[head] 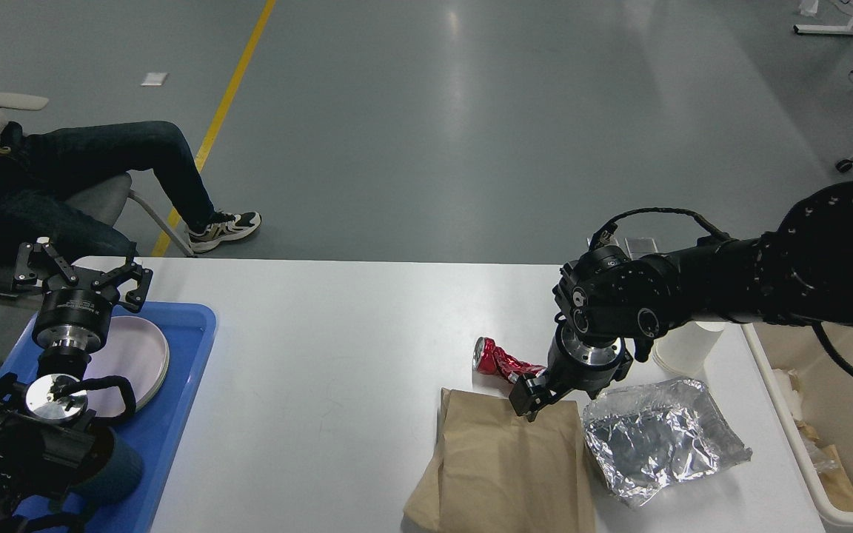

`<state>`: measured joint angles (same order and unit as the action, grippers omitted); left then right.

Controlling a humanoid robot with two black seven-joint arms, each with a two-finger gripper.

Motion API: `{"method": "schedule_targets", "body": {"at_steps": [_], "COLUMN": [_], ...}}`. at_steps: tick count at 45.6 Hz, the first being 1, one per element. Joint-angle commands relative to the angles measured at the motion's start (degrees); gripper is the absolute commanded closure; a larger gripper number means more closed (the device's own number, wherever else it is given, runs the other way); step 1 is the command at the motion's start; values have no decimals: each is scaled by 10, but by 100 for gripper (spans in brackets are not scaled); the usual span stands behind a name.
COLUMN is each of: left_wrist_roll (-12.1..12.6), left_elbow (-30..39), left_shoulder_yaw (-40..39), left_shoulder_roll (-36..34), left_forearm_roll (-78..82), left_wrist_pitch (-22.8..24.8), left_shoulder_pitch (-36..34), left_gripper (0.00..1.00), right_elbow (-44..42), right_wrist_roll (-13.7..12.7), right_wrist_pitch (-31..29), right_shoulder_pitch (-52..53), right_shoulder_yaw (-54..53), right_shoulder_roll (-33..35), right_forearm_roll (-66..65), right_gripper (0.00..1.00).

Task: Tidy desktop
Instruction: 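Move the right gripper down over the crumpled foil wrapper, then grasp the foil wrapper with the right gripper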

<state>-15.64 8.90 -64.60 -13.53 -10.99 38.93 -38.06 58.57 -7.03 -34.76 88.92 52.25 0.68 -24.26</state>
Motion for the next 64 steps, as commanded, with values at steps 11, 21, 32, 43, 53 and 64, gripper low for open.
{"method": "schedule_targets", "body": {"at_steps": [11,21,32,43,53,64], "left_wrist_roll": [0,0,0,0,0,0], "left_elbow": [1,1,1,0,0,0], "left_shoulder_yaw": [0,0,0,0,0,0], "left_shoulder_roll": [0,0,0,0,0,0], "left_forearm_roll": [0,0,0,0,0,0], "left_wrist_pitch": [0,0,0,0,0,0], "left_shoulder_pitch": [0,0,0,0,0,0], "left_gripper": [4,4,4,4,4,4], "right_elbow": [-13,-114,-180,-217,-225,-225], "right_wrist_roll": [2,2,2,2,2,2], "right_wrist_pitch": [2,3,6,19,52,57], "right_shoulder_pitch": [29,-74,-137,-181,-212,-225], "right_shoulder_yaw": [-1,4,1,-12,-11,-11], "right_shoulder_roll": [110,132,134,129,120,119], "right_forearm_roll": [34,119,185,189,188,188], "right_gripper": [0,0,0,0,0,24]}}
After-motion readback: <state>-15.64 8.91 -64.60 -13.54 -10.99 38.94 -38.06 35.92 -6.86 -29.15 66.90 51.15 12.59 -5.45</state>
